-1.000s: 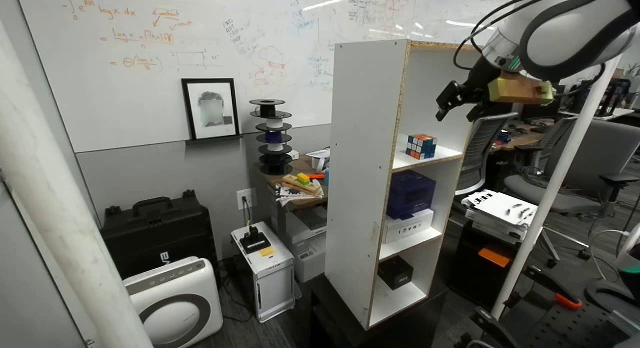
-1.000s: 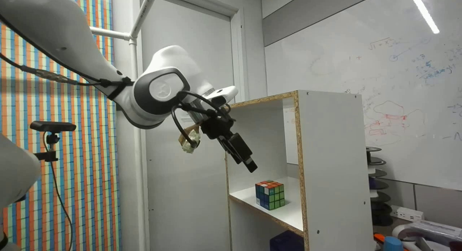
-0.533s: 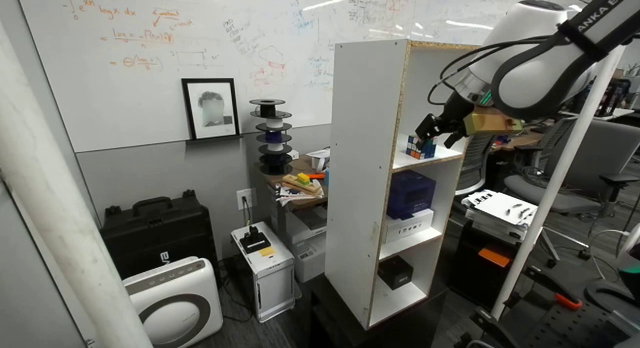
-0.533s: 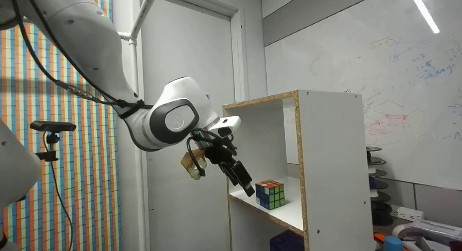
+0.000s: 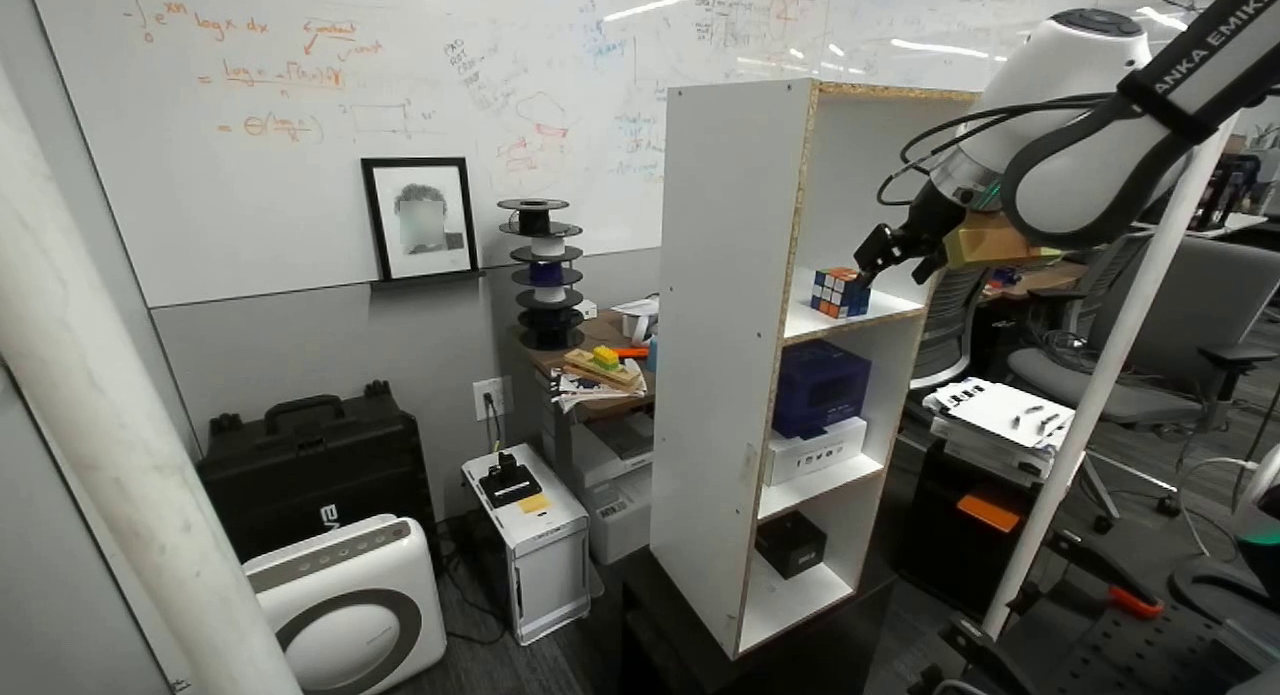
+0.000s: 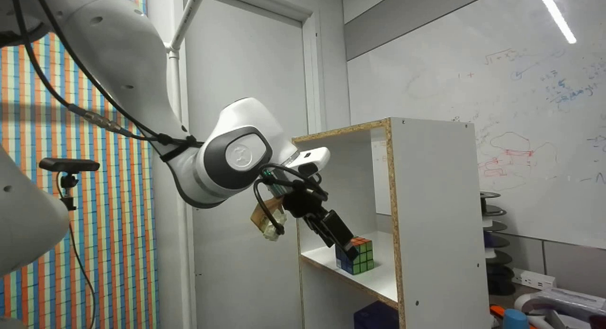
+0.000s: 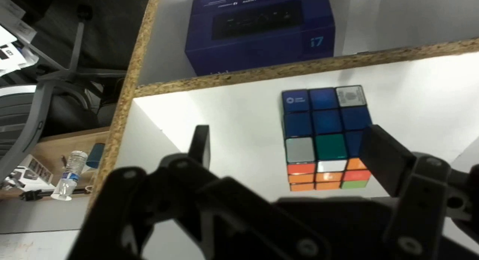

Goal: Move the cube to the top of the shelf

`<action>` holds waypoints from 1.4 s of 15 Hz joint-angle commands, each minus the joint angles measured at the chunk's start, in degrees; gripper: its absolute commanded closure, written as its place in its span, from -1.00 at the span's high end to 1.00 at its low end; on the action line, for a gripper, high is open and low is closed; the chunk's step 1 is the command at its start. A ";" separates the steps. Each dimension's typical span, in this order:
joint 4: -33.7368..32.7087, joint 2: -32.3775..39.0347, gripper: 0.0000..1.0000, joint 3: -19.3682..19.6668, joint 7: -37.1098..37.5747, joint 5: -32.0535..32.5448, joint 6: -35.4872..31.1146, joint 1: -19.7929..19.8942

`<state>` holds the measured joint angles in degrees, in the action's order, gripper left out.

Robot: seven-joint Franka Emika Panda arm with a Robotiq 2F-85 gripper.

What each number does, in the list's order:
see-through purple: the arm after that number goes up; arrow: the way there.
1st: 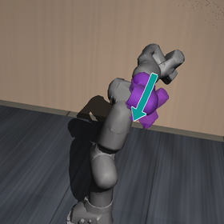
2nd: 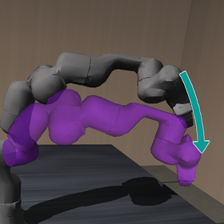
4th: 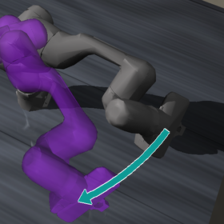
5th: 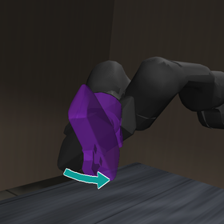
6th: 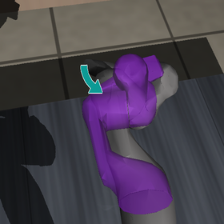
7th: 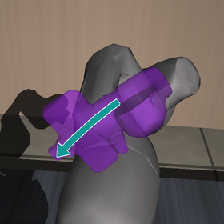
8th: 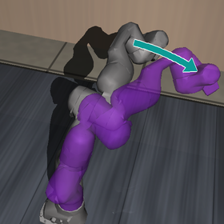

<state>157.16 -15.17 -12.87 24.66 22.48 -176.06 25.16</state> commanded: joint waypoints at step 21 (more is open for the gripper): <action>-5.46 6.62 0.23 -22.24 9.78 3.48 -6.46 19.82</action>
<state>152.90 -9.35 -32.23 32.80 24.20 -181.39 42.34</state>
